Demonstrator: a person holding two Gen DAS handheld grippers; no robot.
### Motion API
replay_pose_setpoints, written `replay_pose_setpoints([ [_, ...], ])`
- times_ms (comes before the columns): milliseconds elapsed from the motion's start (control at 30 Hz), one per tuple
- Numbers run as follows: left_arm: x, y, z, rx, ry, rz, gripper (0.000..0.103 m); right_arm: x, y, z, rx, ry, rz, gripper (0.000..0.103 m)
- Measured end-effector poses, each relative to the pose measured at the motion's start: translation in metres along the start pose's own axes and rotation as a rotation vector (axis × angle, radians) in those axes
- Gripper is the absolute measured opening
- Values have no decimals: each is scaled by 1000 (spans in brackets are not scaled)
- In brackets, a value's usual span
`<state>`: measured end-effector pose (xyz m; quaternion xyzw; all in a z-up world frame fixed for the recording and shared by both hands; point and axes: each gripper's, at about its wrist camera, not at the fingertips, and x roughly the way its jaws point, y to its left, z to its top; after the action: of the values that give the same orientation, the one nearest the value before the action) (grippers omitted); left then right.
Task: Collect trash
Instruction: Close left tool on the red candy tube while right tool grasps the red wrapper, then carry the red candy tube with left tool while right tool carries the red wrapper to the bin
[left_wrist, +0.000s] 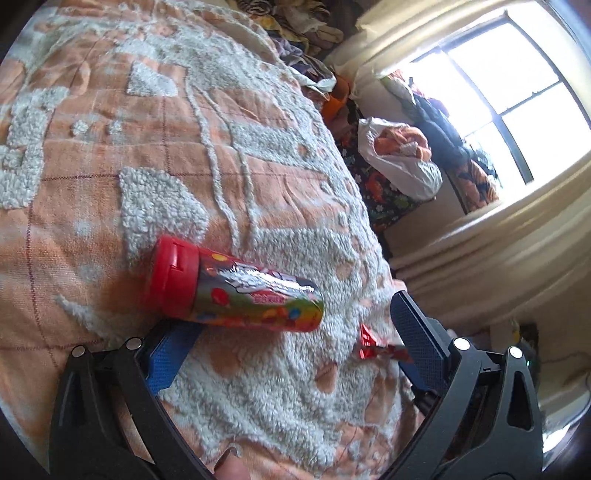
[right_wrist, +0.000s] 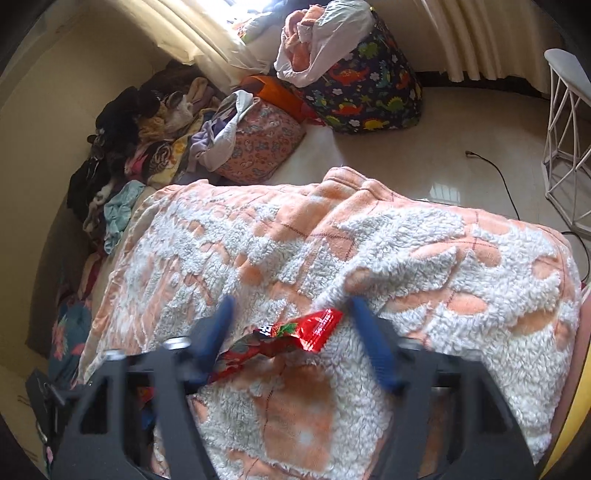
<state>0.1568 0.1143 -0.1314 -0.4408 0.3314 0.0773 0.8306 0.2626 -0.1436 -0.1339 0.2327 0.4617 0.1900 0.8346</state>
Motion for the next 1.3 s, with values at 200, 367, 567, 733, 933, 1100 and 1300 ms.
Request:
replay_pose_setpoints([
  [200, -1, 10, 10, -90, -47, 66, 51, -11, -5, -13, -28, -17, 28, 27],
  [367, -9, 14, 8, -73, -58, 59, 34, -34, -10, -25, -39, -55, 59, 23],
  [567, -16, -14, -6, 25, -47, -13, 27, -74, -22, -27, -34, -121, 81, 22],
  [733, -22, -58, -31, 164, -25, -81, 27, -112, -41, -27, -25, -184, 71, 22],
  [933, -21, -110, -70, 311, 32, -165, 26, -161, -81, -29, 31, -274, 16, 22],
  [1100, -14, -146, -102, 404, 83, -216, 26, -192, -121, -35, 103, -325, -30, 22],
  [1300, -6, -177, -142, 512, 151, -263, 26, -219, -157, -46, 141, -377, -122, 22],
])
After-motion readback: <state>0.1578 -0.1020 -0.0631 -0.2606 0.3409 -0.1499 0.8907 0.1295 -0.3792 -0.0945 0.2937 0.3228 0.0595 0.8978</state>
